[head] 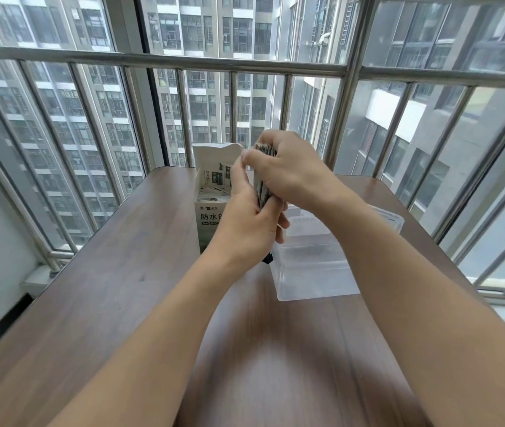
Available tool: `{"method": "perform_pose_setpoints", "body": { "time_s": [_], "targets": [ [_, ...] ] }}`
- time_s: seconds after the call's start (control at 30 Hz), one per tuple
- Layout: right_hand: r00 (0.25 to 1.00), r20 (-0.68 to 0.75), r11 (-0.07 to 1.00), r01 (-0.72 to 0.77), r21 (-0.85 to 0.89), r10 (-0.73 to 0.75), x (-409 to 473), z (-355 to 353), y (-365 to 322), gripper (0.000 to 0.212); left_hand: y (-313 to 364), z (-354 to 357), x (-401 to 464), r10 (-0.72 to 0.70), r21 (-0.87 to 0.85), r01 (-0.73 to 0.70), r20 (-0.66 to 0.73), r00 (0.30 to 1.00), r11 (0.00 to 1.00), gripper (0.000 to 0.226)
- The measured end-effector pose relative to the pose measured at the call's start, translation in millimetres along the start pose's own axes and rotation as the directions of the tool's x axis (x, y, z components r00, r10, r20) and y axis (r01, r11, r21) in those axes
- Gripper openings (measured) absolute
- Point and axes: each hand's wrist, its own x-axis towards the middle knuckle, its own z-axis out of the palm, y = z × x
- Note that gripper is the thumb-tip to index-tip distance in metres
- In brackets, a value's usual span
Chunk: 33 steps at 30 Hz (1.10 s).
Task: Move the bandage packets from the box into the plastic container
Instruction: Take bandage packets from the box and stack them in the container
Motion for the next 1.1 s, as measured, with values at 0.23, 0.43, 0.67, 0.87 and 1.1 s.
{"method": "perform_pose_setpoints", "body": {
  "time_s": [0.23,0.43,0.67,0.87,1.1],
  "targets": [
    [0.990,0.041,0.915,-0.138,0.379,0.132,-3,0,8,0.044,1,3,0,0.032,-0.073,-0.033,-0.019,0.999,0.997,0.062],
    [0.994,0.093,0.919,-0.087,0.385,0.055,-7,4,1,0.068,-3,0,-2,0.097,0.026,-0.095,-0.087,0.992,0.995,0.081],
    [0.999,-0.014,0.944,0.048,0.326,-0.046,-10,4,-8,0.030,-6,-2,0,0.103,0.099,-0.093,-0.105,0.989,0.991,0.093],
    [0.979,0.021,0.882,-0.194,0.429,0.205,-15,-39,-1,0.022,2,-5,-6,0.202,0.324,-0.146,-0.148,0.968,0.935,0.075],
    [0.823,0.298,0.837,-0.336,-0.432,0.484,-49,-10,36,0.018,-6,-12,-3,0.324,0.616,-0.210,-0.077,0.943,0.759,0.009]
  ]
}}
